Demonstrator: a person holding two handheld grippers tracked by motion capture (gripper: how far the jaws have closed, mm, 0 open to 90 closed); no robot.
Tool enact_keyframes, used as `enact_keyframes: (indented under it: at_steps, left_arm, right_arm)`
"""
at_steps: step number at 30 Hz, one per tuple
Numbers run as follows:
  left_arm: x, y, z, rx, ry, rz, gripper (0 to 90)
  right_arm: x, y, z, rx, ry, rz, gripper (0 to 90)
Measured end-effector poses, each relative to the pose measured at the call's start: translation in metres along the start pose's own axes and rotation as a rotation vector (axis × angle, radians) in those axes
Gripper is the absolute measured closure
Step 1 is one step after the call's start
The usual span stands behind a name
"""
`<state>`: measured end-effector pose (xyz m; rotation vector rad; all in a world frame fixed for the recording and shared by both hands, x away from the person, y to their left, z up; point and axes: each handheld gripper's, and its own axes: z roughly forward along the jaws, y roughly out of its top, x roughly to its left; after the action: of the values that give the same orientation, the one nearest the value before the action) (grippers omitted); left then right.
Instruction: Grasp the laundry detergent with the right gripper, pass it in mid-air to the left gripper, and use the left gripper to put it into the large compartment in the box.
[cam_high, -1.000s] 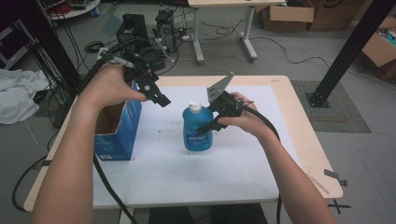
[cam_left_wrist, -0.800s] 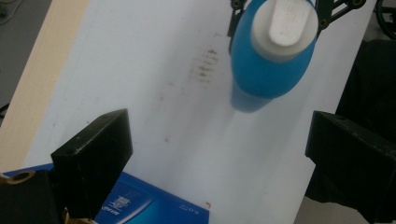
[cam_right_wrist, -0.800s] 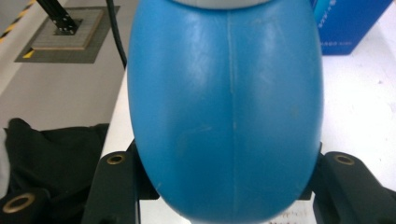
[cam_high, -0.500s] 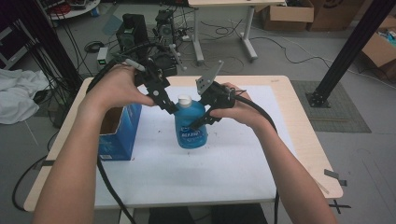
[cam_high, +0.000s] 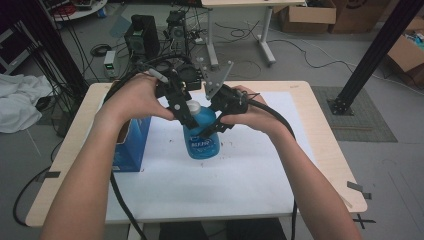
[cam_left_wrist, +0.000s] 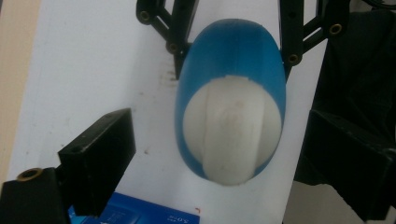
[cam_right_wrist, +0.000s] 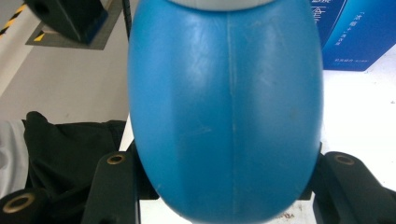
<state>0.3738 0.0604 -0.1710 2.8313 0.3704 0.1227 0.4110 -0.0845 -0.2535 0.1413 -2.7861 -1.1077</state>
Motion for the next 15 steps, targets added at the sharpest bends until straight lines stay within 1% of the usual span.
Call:
enact_keyframes:
  at_steps: [4, 10, 11, 13, 14, 15]
  left_arm:
    - [-0.0007, 0.0020, 0.0029, 0.000, -0.001, 0.005, 11.6]
    - [-0.0020, 0.0044, 0.0072, 0.013, -0.007, 0.015, 12.1]
    - [-0.0023, 0.0045, 0.0075, 0.012, -0.007, 0.014, 12.2]
    - [-0.0023, 0.0047, 0.0084, 0.015, -0.006, 0.016, 12.5]
    - [-0.0022, 0.0047, 0.0088, 0.015, -0.006, 0.015, 12.6]
    - [-0.0021, 0.0049, 0.0092, 0.017, -0.010, 0.016, 12.6]
  right_arm:
    - [0.0006, 0.0007, -0.0005, -0.004, 0.007, -0.006, 44.9]
    - [0.0022, 0.0021, -0.0018, -0.006, 0.012, -0.009, 45.0]
    - [0.0015, 0.0019, -0.0021, -0.004, 0.010, -0.020, 44.9]
    - [0.0022, 0.0021, -0.0022, -0.006, 0.010, -0.014, 45.0]
    - [0.0038, 0.0024, -0.0024, -0.010, 0.027, 0.004, 44.9]
    - [0.0039, 0.0025, -0.0028, -0.006, 0.027, 0.003, 45.0]
